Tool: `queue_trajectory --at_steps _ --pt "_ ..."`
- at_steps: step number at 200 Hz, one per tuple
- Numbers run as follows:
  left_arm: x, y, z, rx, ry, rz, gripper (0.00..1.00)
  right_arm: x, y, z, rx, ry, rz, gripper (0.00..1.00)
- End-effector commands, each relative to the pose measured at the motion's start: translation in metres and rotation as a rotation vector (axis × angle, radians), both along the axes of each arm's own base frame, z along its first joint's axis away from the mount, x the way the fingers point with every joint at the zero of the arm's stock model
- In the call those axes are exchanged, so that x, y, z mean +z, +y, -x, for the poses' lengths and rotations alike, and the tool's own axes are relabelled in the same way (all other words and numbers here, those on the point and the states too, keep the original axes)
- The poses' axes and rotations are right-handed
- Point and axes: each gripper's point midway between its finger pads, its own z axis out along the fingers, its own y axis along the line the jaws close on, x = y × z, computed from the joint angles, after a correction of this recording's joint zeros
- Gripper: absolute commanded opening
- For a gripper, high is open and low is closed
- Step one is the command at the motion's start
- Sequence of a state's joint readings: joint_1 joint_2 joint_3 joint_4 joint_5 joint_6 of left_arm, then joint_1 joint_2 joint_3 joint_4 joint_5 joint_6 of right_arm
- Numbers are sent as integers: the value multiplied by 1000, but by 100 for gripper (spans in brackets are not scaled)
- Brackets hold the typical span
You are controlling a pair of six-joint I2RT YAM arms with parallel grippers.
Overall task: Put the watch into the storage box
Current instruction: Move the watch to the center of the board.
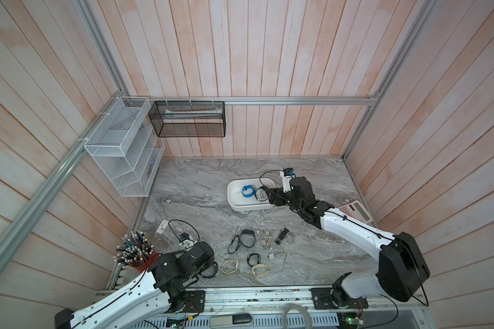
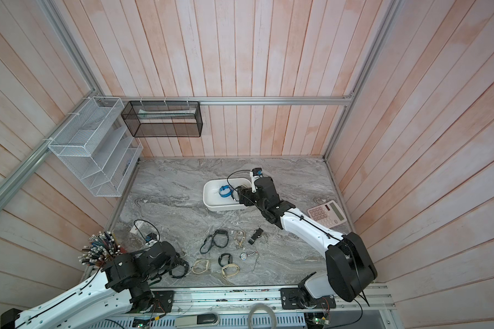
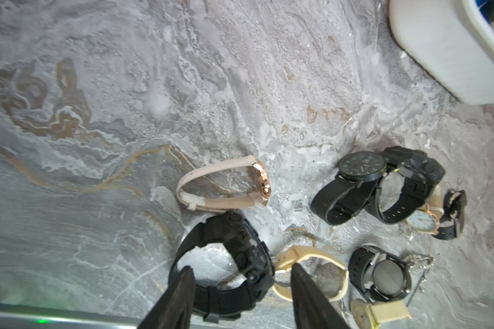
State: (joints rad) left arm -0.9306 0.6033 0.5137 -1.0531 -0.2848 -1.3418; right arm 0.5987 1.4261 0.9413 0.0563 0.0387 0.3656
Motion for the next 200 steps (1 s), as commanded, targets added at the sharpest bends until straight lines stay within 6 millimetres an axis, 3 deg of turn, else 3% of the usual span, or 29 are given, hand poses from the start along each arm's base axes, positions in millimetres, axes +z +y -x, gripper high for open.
queue_trajectory --at_steps 1,22,61,128,200 --pt "5 15 8 48 14 -21 50 4 2 -6 1 -12 1 82" --pt "3 11 9 29 15 0 34 2 3 -6 4 -6 -1 82" --pt "-12 0 14 -27 81 -18 34 1 4 -7 2 -1 -3 82" --pt "-27 3 22 -11 148 -48 33 -1 4 -8 3 2 -1 82" --pt "-41 -4 17 -17 164 -74 31 1 0 -6 -7 -6 7 82"
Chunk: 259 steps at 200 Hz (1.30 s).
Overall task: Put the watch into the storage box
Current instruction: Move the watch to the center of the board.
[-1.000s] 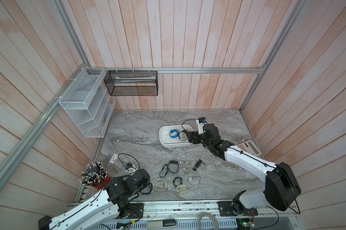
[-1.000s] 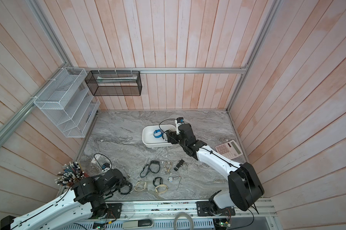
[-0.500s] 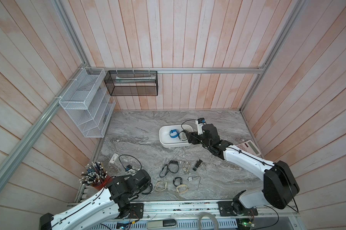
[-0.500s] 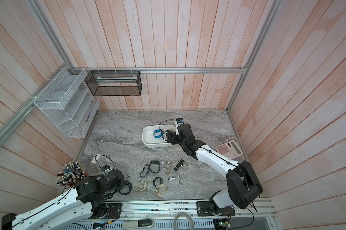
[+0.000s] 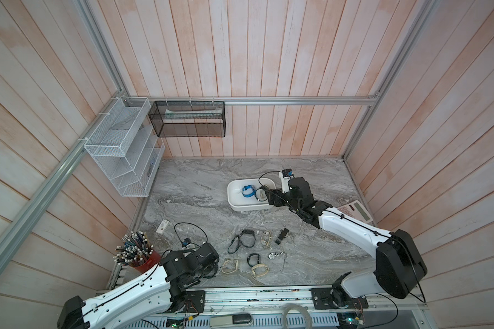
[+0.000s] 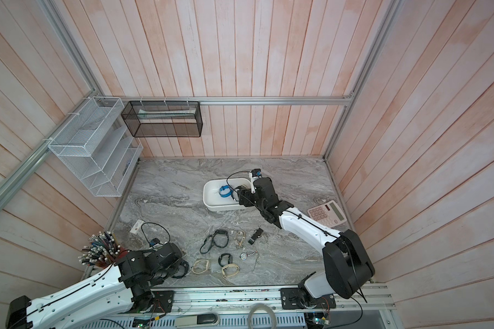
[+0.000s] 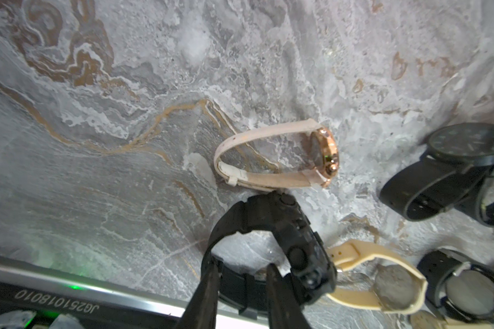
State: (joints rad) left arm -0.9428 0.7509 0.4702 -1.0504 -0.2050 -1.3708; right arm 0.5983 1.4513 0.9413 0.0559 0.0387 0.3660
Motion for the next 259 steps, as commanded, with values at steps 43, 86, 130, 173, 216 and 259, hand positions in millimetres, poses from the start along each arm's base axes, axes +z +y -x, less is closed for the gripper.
queue_trajectory --at_steps 43,86,130,173,216,259 --pt "-18 -21 -10 -19 -20 61 30 11 -2 -4 -8 -25 -7 82" --pt "-17 -41 -25 -62 -60 92 29 12 -4 -4 -14 -29 0 82" --pt "-11 -71 -43 -129 -112 144 29 11 -7 -5 -21 -31 4 82" --pt "6 -97 -70 -200 -178 199 29 11 -11 -6 -29 -34 12 82" --pt "22 -107 -95 -254 -218 209 31 10 -14 -5 -31 -33 13 82" --pt "26 -99 -92 -277 -199 158 34 8 -15 -5 -30 -29 11 82"
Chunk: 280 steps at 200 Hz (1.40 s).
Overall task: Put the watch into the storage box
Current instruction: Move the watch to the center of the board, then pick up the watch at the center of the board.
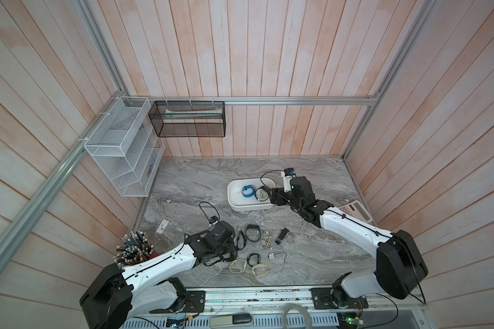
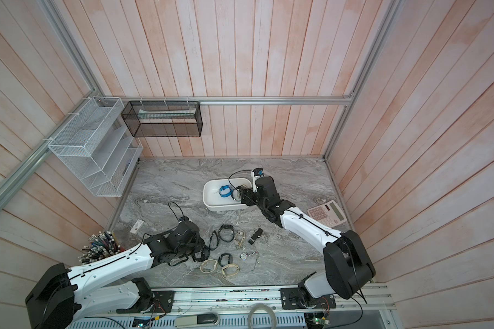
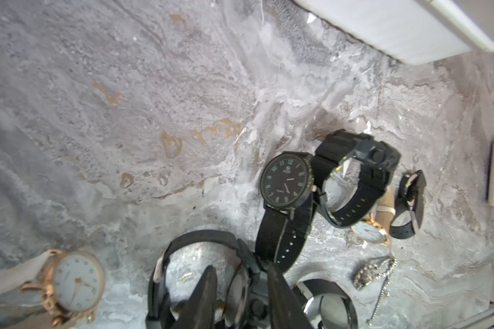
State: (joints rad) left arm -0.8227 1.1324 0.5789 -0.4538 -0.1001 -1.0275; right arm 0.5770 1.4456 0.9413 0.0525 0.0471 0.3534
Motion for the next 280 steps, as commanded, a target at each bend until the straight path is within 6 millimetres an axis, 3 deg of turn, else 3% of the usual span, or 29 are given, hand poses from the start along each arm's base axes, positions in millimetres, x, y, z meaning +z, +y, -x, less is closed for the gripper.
queue_trajectory --at_steps 1,47,178,220,245,280 --pt "7 4 2 -38 -8 -28 34 7 -4 0 -6 -20 -1 82" --pt "2 25 11 -39 6 -53 39 4 -3 0 -3 -11 -7 82" --pt "-40 23 12 -91 125 -130 36 9 -13 5 -27 -22 6 82" --pt "-20 25 8 -76 80 -121 35 9 -12 5 -24 -22 4 82" --pt "-2 30 7 -52 35 -96 42 8 -12 5 -24 -21 2 82" --pt "-17 36 14 -57 74 -106 45 7 -11 5 -22 -19 1 82"
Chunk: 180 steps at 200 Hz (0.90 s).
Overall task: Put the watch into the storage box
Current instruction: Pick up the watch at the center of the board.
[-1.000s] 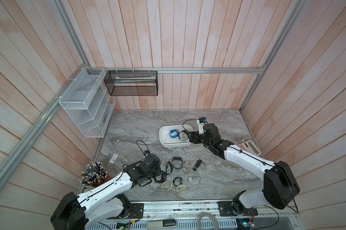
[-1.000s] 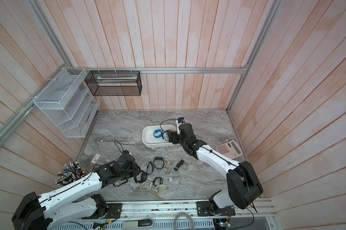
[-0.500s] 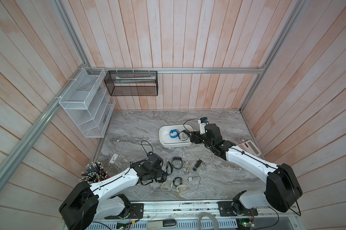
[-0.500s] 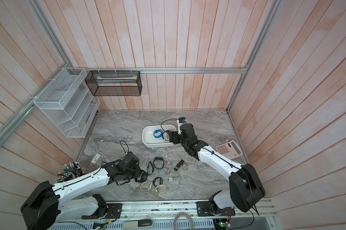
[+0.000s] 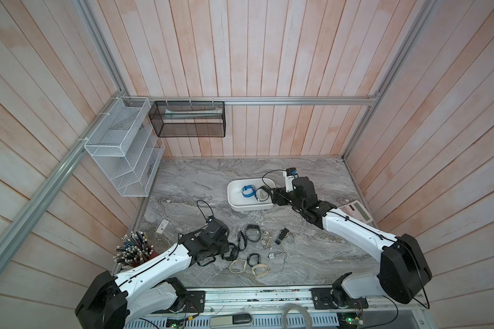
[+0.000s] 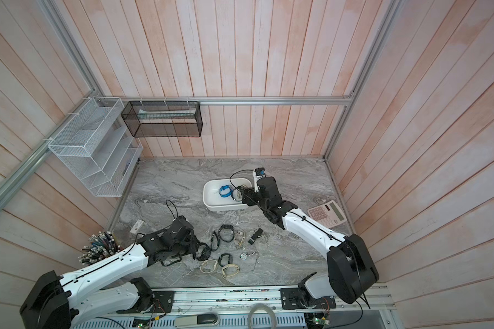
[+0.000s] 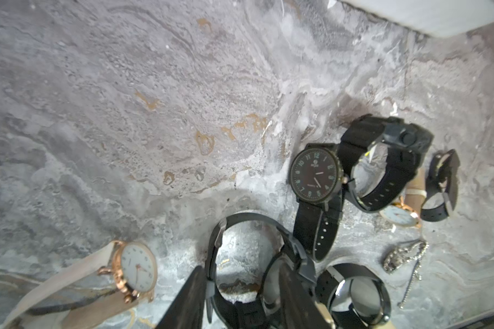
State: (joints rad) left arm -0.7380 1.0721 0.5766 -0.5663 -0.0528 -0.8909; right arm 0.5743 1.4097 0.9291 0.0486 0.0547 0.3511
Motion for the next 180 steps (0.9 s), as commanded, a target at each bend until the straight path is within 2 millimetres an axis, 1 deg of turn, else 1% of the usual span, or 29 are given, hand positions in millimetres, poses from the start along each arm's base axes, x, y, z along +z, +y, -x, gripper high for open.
queue_trajectory --at_steps 1,26,59,96,106,119,131,147,160,180 --pt "-16 10 8 0 48 -40 45 -1 -6 2 -15 1 6 82" --pt "-26 2 7 -25 76 -34 45 0 -7 2 -17 -3 9 82" --pt "-38 0 5 -40 104 -67 43 2 -10 3 -24 -7 11 82" --pt "-40 -1 0 -46 107 -91 30 1 -11 4 -28 -5 11 82" --pt "-39 -2 -1 -45 103 -91 23 1 -11 5 -28 -7 10 82" --pt "-38 -2 -3 -42 101 -94 11 1 -11 4 -28 -8 10 82" --pt "-35 -1 -5 -39 93 -99 4 1 -11 4 -27 -9 11 82" --pt "-28 0 -10 -31 73 -99 0 3 -11 3 -26 -12 8 82" --pt "-15 -3 -17 -27 38 -76 0 3 -12 2 -26 -14 10 82" --pt "12 -8 -36 -21 -37 -33 0 5 -13 3 -27 -18 6 82"
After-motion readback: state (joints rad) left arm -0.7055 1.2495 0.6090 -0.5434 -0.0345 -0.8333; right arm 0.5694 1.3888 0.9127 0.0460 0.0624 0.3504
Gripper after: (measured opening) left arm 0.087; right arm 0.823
